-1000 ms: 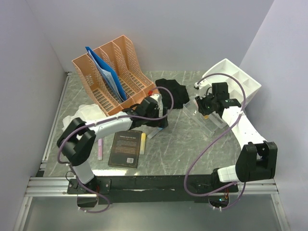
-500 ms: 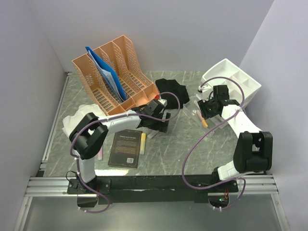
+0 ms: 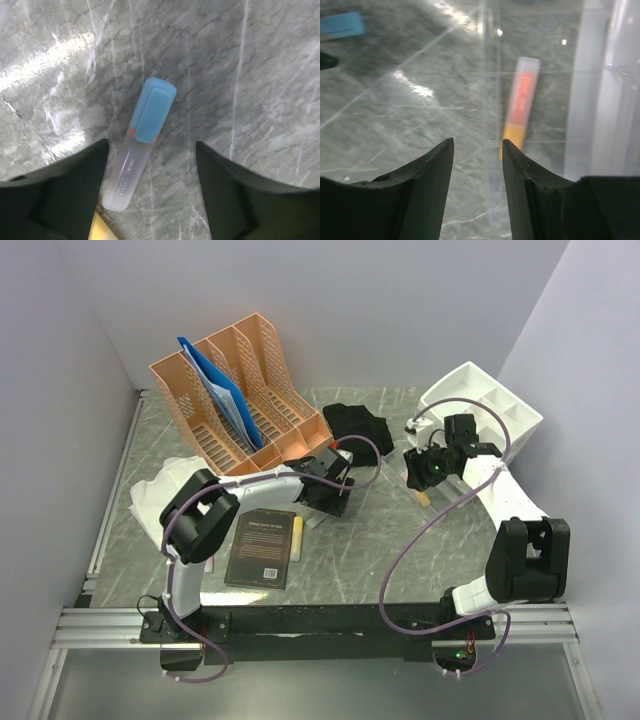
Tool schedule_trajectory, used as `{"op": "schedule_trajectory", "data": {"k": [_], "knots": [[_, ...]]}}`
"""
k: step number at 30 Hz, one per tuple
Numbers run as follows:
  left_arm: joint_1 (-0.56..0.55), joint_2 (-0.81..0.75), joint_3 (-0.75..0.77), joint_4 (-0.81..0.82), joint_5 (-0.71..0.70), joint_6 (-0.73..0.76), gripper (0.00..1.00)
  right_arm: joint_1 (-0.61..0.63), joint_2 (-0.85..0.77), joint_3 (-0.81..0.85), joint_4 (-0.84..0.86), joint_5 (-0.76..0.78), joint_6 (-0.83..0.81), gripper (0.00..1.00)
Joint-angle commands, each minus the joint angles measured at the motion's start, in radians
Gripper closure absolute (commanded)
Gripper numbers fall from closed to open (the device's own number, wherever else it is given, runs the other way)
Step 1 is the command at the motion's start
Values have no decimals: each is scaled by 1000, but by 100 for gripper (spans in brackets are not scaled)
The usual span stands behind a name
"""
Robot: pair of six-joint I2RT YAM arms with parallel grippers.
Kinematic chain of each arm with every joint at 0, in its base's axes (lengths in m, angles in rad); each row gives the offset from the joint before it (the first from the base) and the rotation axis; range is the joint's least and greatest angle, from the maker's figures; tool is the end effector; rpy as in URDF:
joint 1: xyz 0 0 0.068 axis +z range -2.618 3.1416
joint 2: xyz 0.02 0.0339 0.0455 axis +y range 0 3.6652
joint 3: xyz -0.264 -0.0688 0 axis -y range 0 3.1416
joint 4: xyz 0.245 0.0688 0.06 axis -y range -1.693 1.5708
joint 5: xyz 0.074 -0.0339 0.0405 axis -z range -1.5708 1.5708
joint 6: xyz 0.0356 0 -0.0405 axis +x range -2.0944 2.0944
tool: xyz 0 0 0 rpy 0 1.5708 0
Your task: Organize the desk
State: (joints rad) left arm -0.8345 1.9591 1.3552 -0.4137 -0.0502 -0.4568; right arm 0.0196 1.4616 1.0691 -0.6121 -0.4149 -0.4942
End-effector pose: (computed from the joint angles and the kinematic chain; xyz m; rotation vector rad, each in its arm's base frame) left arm 0.2788 -0.3050 0.1749 0.4775 2.5988 -0.3983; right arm 0.2974 0.0202 0.2477 -0.7767 2.3592 0.3376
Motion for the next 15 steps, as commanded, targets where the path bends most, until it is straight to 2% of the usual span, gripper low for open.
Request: {"op": "schedule_trajectory", "data": {"k": [1, 9, 15], "knots": [[-6, 29, 62, -59, -39, 21, 33, -4, -73, 51, -49, -124, -23, 48], [-17, 90, 101, -154, -126, 9, 60, -7, -116, 78, -54, -192, 5, 49], [-23, 98, 111, -146, -128, -3, 75, -15, -135, 126, -61, -240, 34, 48]]}}
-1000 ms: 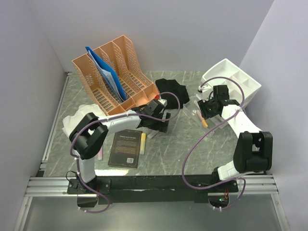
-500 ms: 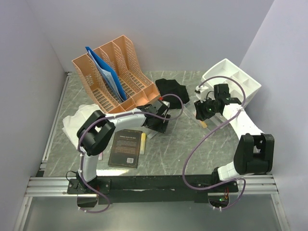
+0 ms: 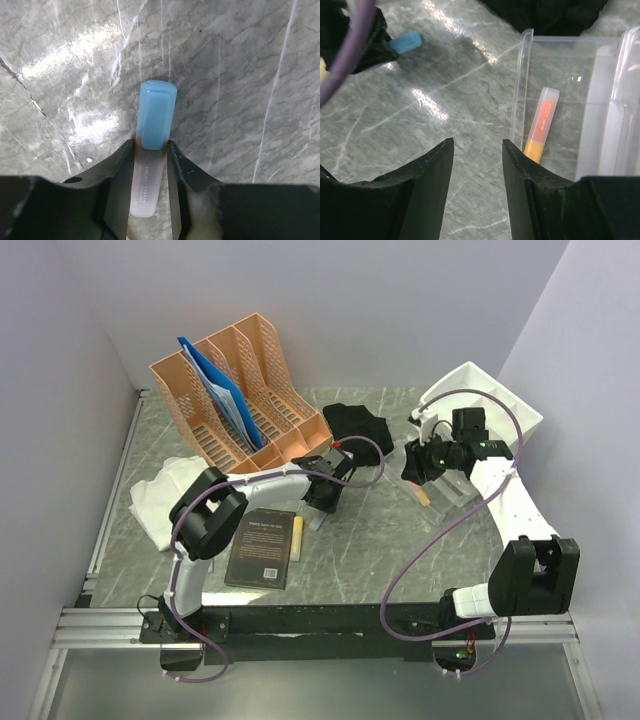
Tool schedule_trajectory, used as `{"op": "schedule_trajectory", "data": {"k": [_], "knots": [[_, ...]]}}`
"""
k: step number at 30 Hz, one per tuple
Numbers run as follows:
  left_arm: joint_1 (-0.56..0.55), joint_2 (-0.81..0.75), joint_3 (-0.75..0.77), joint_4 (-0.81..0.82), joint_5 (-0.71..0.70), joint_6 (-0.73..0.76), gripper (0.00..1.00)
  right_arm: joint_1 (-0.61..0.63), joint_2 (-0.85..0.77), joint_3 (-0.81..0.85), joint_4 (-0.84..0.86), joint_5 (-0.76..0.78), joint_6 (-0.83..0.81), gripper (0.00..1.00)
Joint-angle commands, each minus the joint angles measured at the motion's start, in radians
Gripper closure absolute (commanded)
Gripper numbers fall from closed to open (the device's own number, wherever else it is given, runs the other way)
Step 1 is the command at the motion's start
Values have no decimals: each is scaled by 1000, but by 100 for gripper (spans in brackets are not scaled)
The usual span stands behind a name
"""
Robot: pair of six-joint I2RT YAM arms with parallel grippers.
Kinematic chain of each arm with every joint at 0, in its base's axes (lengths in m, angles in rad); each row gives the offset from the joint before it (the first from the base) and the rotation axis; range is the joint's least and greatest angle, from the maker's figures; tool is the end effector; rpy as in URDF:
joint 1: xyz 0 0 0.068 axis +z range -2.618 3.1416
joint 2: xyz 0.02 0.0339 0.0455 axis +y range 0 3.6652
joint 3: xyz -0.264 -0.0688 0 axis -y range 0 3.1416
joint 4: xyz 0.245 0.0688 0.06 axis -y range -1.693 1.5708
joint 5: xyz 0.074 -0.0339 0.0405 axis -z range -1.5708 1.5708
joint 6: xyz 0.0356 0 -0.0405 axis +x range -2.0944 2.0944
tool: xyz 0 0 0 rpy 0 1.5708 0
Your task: Organize the desk
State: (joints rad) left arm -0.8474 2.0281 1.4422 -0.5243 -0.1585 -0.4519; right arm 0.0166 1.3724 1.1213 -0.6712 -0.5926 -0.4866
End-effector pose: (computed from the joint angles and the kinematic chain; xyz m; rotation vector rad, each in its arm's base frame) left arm 0.2838 -0.3129 0.1671 0.4764 2.6309 -0.2101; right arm 0.2824 0.0246 0.2871 -0.8138 2.2030 0.5108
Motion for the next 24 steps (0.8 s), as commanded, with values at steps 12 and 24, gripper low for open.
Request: {"op": "schedule_trajectory", "data": {"k": [12, 24], "knots": [[1, -106, -6, 360, 316, -252, 90, -92, -85, 242, 4, -176, 131, 48], [57, 115, 153, 895, 608, -829, 90, -133, -131, 272, 42, -239, 204, 47]]}}
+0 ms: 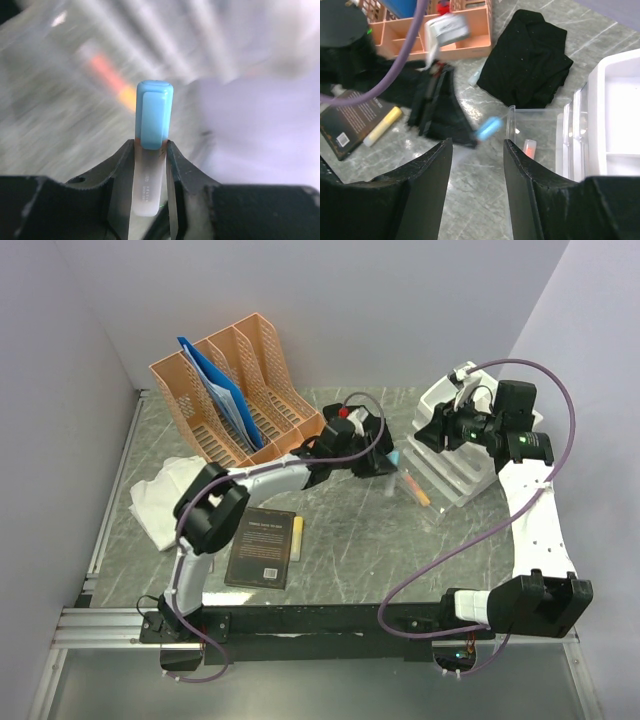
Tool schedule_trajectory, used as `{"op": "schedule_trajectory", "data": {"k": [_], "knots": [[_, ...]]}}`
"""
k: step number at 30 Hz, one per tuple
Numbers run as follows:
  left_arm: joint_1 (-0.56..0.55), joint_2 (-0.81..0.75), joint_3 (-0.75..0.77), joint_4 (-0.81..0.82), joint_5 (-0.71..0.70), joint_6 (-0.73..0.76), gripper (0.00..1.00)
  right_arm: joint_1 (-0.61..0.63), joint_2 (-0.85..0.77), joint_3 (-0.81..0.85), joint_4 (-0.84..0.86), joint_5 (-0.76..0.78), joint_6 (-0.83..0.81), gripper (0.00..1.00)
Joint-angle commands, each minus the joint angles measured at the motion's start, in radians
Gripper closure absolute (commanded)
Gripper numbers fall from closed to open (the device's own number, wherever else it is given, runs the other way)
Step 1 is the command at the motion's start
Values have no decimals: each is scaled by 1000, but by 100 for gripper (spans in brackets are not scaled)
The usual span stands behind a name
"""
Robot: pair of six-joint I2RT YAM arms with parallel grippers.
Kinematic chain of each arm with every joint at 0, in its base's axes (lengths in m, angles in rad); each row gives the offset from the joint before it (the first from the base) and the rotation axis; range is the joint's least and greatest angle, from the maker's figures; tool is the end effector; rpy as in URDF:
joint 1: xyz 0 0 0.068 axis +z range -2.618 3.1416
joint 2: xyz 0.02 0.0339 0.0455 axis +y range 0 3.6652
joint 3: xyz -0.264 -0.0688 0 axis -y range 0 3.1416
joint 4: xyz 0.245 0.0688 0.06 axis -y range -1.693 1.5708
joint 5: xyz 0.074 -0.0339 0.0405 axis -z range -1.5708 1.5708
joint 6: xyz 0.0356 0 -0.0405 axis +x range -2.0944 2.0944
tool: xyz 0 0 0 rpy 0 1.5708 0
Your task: Organize the desk
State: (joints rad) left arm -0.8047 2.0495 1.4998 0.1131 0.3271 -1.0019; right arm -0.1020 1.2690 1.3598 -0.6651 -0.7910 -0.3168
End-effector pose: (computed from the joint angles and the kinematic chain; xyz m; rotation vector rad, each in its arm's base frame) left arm 0.3242 -0.3534 0.2254 0.0142 2.3140 -1.3862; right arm 0.2644 -0.0016 0.3937 -0.6524 1.8999 0.5784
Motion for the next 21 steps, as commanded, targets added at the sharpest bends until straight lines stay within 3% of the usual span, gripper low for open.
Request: {"op": "schedule_trajectory", "data": {"k": [1, 5, 14, 17, 21], "knots": [[18, 138, 118, 331, 130, -373, 90, -16, -31, 30, 36, -42, 35, 47], [18, 227, 164, 454, 100, -536, 82, -28, -36, 25, 38, -50, 39, 47], [16, 330, 322, 341, 50, -564, 50, -39, -28, 21, 41, -60, 39, 47], [16, 334, 332, 320, 49, -554, 43, -39, -25, 18, 38, -60, 38, 47], [19, 319, 315, 327, 52, -541, 43, -41, -19, 18, 33, -65, 36, 47]]}}
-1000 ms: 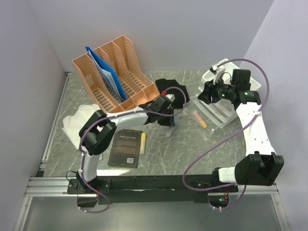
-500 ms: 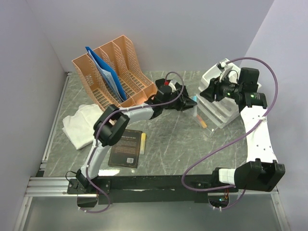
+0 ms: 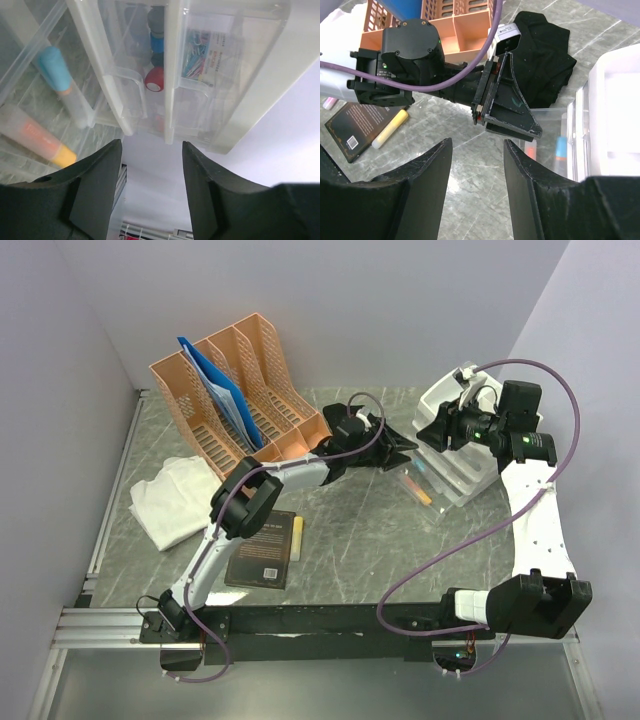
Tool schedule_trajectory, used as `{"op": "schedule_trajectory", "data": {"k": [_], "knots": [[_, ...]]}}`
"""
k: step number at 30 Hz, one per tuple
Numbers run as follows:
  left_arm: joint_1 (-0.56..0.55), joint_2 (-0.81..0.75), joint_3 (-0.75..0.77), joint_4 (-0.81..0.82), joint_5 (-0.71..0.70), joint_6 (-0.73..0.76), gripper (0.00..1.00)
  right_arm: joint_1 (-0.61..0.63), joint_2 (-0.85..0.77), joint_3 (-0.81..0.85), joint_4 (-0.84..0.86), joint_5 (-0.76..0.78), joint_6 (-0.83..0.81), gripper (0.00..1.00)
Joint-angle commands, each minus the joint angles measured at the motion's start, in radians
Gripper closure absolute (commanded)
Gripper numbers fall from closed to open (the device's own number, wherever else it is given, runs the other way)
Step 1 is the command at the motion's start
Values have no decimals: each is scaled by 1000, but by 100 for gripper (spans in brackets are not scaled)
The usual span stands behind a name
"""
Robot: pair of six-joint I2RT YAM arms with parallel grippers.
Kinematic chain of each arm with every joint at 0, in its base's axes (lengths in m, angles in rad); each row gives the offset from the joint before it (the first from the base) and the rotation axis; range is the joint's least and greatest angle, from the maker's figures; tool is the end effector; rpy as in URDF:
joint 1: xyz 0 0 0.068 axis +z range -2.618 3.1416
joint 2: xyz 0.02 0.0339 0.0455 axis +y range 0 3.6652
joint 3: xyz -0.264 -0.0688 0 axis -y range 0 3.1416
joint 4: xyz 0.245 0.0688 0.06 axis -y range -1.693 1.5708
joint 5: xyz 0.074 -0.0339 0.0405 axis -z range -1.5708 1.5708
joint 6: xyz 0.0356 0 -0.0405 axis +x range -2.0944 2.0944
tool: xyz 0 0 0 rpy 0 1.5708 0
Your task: Organize the desk
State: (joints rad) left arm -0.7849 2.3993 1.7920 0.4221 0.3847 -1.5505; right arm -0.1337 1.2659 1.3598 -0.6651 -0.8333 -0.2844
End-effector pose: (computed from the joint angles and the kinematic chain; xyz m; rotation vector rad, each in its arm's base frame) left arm 0.3833 -0.4018 0.1817 -0.4961 2.1923 -1.8637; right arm 0.2626 -0.0087 0.3951 -0.6132 1.8982 0.6197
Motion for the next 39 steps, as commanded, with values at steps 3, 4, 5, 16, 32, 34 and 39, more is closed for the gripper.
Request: {"op": "schedule_trajectory", "data": {"k": [3, 4, 5, 16, 32, 34, 39], "knots": [[10, -77, -6, 9, -18, 47, 43, -10, -13, 25, 25, -29, -7, 47], [15, -94, -16, 0, -27, 91, 43, -9, -13, 27, 19, -30, -12, 47], [18, -113, -26, -14, -36, 119, 43, -9, -11, 28, 10, -33, -21, 47], [81, -590, -457, -216, -240, 582, 44, 20, 52, 33, -92, -96, -81, 46], [92, -1300, -927, -646, -895, 721, 15, 381, 427, 140, -27, 189, 83, 48], [93, -1350, -954, -687, -935, 693, 12, 410, 510, 188, 2, 253, 152, 49], [95, -1457, -1033, -735, -972, 620, 12, 493, 676, 324, 67, 329, 272, 51]]}}
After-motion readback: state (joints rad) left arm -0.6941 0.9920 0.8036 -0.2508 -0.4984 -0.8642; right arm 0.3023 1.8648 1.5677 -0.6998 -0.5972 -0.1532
